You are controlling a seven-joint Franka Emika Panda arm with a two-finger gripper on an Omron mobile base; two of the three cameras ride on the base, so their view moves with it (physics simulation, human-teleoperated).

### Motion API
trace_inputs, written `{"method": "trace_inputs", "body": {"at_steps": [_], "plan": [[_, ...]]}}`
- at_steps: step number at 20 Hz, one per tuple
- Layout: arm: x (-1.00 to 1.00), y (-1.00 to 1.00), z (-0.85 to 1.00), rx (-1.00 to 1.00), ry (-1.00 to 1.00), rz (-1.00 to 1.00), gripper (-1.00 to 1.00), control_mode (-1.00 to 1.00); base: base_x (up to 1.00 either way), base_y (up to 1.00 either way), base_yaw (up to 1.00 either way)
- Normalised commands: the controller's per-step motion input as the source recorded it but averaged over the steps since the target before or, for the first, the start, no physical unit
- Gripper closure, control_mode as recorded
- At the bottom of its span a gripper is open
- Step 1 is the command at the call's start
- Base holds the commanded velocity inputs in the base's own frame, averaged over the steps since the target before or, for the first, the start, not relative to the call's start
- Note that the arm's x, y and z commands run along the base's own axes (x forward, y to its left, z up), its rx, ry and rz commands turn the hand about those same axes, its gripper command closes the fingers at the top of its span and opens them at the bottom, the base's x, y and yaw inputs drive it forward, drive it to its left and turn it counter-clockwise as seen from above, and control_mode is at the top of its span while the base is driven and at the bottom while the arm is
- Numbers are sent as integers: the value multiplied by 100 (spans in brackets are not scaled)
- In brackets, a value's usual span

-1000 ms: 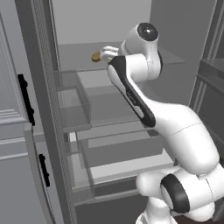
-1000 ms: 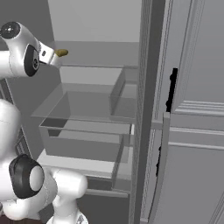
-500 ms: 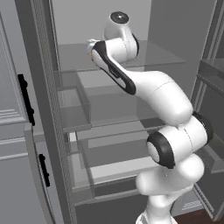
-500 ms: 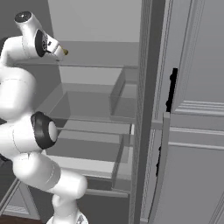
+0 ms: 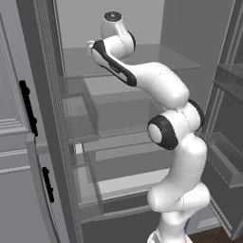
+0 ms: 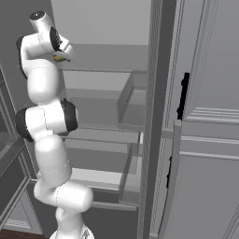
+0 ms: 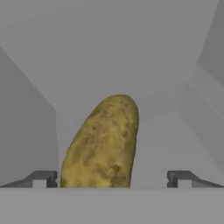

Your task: Place one potato and one steak in each tupperware on the nearby counter, to pack two identical lunches.

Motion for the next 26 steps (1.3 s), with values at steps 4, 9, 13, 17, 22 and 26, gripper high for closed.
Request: {"method": "trace_inputs", "body": {"at_steps": [4,9,13,17,22,26], "plan": [[66,6,-24,-10,0,-10,-100,-100,0,0,0],[8,-7,-48,-12,-1,-22,100,-100,0,0,0],[-3,-39,-91,-10,-24,-21,100,-100,0,0,0],[0,-71,-100,-9,-41,-15,100,-100,0,0,0],[-14,-97,-48,2,-31,-4,100,-100,0,0,0],[-74,-100,-11,12,-23,0,100,-100,0,0,0]]}}
